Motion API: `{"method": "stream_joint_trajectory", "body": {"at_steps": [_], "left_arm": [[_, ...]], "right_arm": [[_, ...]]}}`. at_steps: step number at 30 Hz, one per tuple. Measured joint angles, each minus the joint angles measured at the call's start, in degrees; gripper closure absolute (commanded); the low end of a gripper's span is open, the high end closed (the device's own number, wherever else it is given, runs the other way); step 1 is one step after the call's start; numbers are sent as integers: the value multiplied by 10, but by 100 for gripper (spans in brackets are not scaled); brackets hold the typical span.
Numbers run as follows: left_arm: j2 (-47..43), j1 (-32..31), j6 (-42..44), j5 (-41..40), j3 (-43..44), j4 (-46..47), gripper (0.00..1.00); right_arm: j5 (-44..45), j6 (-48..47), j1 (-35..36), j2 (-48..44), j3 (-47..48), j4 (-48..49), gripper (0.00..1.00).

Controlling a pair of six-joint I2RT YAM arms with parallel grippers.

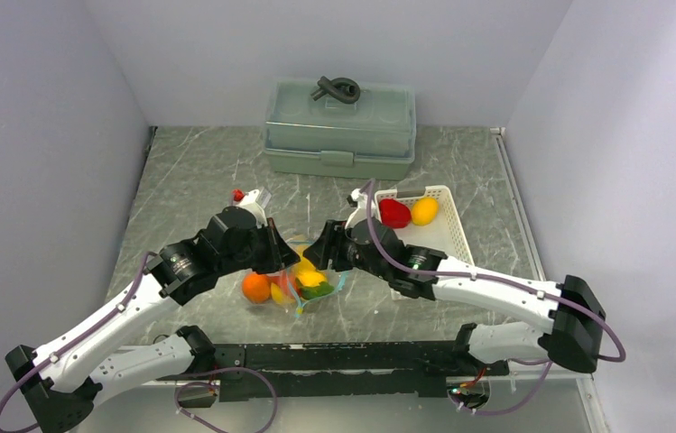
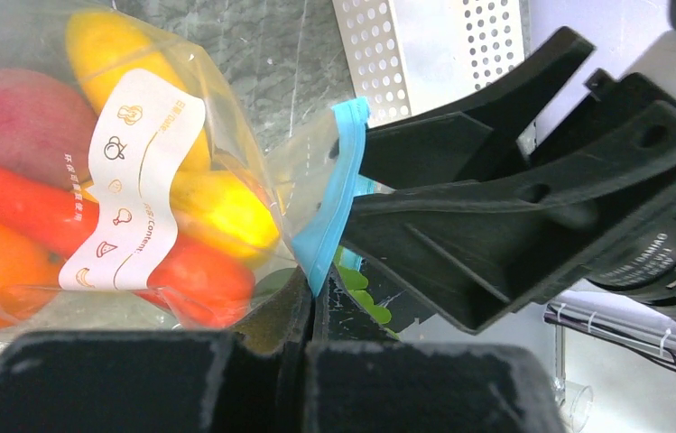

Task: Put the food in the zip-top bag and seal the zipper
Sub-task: Place the fake vegetable in the zipper food storage bag.

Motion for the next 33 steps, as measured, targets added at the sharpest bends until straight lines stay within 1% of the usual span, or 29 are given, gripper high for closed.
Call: {"method": "stream_joint_trajectory", "body": {"at_steps": [5,7,14,16,22,27,33], "left_arm": [[0,0,0,0,0,0,100],[0,0,0,0,0,-1,100],[0,0,2,-1,2,-2,100],[0,0,2,-1,3,-3,100],[0,0,5,-1,3,-4,100],[0,0,7,-1,3,-4,100],[0,0,7,-1,3,-4,100]], "right_arm": [[1,-21,0,-50,0,-42,56],[-3,-29,0,-73,0,-54,63],[-56,-63,0,-146,-1,-83,87],[-75,-69,0,-160,-3,-86,92],[-153,-82,4,-186,-23,-87,100],[-212,-86,16,-174,-38,-84,100],[-230,-90,34,-120,-38,-68,100]]}}
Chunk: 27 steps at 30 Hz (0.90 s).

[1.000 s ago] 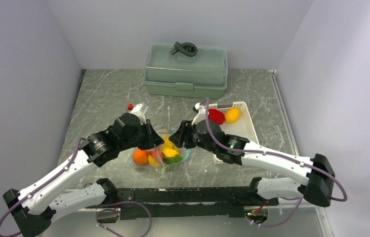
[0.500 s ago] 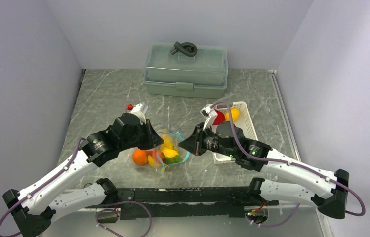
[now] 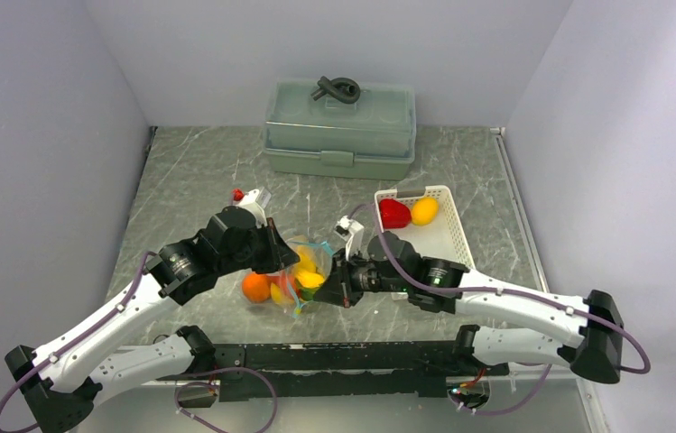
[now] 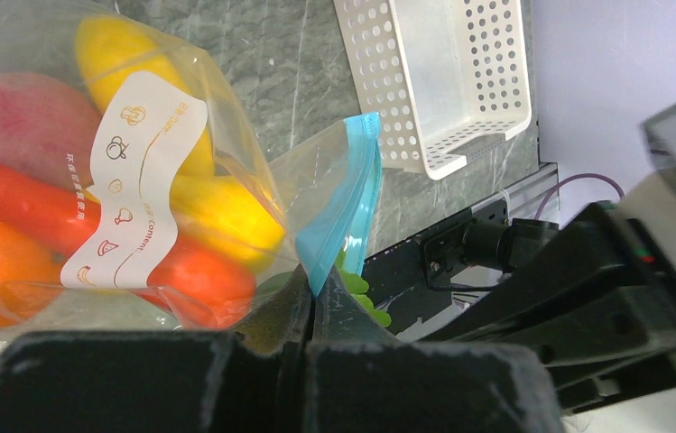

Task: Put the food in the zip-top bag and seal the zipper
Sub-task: Place the fake vegetable in the zipper food storage bag.

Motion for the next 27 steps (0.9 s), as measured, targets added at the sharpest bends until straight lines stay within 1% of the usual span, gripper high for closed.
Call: {"method": "stream_joint_trajectory", "body": {"at_steps": [13,20,27], "left_arm": [[9,0,4,12,0,4,100],[8,0,4,19,0,4,100],[6,0,4,20,0,3,100]], "right_arm": [[42,-10,4,115,4,32,100],[39,-15,4,171,17,54,100],[36,-24,4,169,34,48,91]]}}
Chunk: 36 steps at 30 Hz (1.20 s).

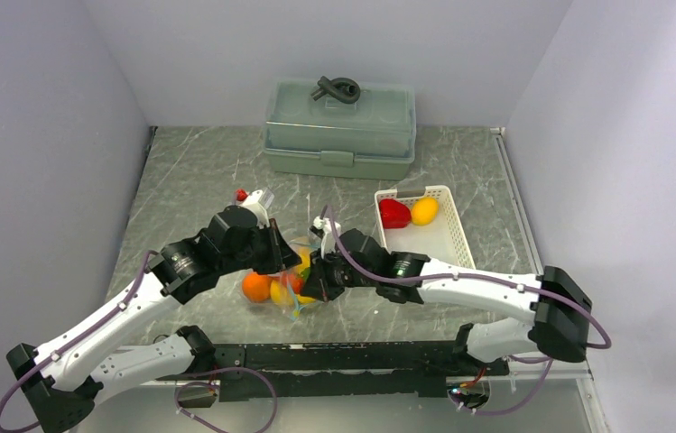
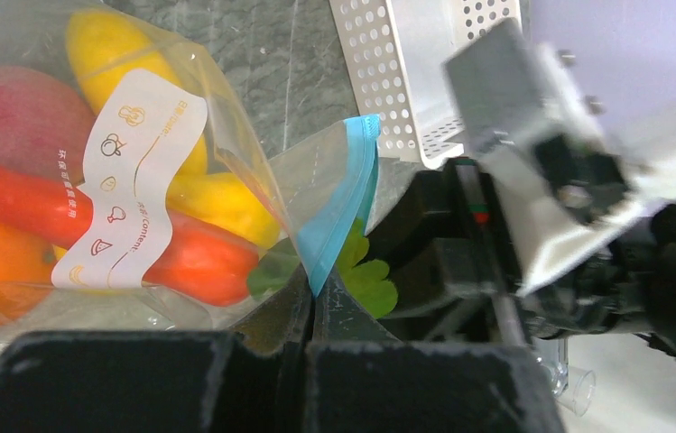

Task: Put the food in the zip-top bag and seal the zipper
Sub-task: Place the fake vegetable in the zipper food storage bag.

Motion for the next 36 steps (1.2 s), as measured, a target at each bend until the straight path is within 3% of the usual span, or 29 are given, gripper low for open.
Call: {"method": "stream_joint_trajectory", "body": {"at_steps": [10,14,25,36], "left_arm": [[-8,0,0,-2,0,-3,100],[-8,0,1,-2,0,-3,100],[-7,0,6,-2,0,-3,100],[-1,0,10,-1,2,-2,100]], "right_arm": [[54,-23,0,-158,22,-77,91],[99,-24,0,-175,33,-96,93],[116,-24,-2,-66,35,-105,95],[-6,-14,-5,29,35,-22,98]]}}
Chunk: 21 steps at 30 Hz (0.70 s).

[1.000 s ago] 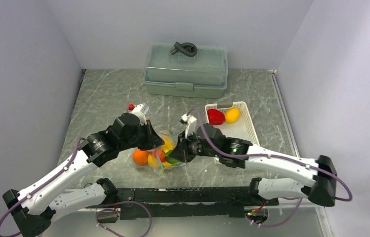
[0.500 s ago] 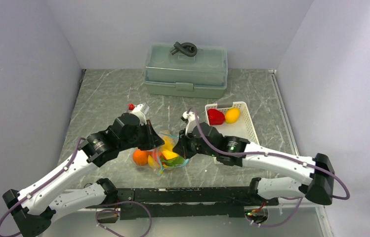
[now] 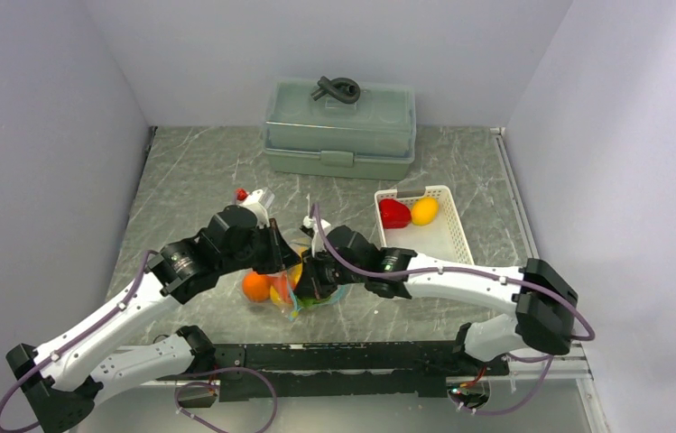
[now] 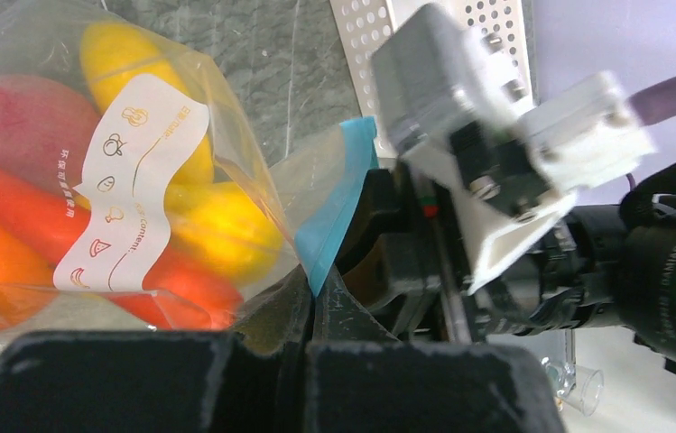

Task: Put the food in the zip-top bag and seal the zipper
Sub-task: Place the fake vegetable in the zipper food storage bag.

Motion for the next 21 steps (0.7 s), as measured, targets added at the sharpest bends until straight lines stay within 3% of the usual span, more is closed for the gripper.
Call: {"method": "stream_joint_trajectory", "body": {"at_steps": [12,21], "left_arm": [[7,6,16,-32,0,-39,100],[5,6,15,-29,0,-32,100]], "right_arm": [[-90,31,1,94,3,87,99],[-53,24,4,81,14,52,87]]}}
